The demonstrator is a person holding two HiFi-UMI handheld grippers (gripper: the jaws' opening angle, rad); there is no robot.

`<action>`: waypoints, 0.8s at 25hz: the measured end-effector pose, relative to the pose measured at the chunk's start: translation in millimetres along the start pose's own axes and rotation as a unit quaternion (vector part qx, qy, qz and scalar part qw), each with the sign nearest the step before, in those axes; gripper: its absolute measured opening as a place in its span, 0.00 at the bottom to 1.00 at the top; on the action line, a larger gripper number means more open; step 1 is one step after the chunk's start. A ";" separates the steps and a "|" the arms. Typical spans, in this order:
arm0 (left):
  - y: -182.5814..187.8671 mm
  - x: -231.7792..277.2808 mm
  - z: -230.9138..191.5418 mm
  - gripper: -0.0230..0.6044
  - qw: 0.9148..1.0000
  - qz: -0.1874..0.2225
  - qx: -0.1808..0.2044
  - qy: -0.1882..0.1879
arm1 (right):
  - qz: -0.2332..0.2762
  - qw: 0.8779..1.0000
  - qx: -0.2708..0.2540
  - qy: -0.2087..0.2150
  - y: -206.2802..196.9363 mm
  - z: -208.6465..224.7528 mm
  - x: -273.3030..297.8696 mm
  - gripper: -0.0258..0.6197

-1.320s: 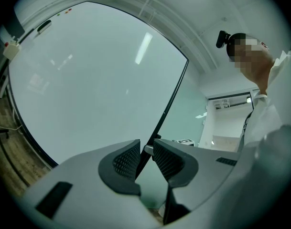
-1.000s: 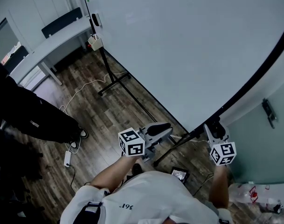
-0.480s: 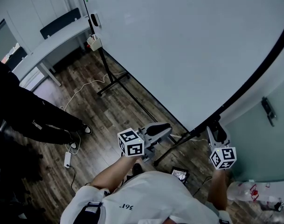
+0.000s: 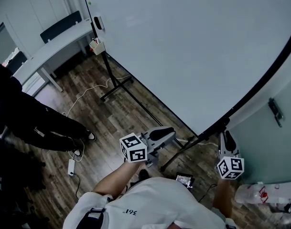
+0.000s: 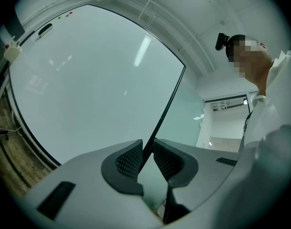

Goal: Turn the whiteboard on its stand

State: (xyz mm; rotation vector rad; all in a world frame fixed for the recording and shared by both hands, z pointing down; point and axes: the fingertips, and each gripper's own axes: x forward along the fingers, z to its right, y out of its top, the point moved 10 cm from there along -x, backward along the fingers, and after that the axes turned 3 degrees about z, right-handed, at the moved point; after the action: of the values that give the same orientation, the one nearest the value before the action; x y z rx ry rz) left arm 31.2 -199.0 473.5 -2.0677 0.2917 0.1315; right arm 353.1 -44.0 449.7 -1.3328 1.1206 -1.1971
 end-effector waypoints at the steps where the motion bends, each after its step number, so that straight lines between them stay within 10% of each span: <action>1: 1.2 -3.7 -1.3 0.15 1.000 0.001 0.001 -0.001 | 0.001 1.000 0.002 -0.005 -0.9 -4.0 -2.2 0.22; 20: 19.4 -73.6 -30.0 0.15 1.000 -0.007 -0.002 -0.020 | -0.030 0.999 0.008 0.011 -18.4 -113.5 6.2 0.11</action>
State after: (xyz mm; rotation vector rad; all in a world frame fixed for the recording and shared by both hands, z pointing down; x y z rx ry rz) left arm -45.7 -223.1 487.6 -2.0685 0.2521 0.1652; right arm 241.0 -58.1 471.9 -1.3535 1.0906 -1.2641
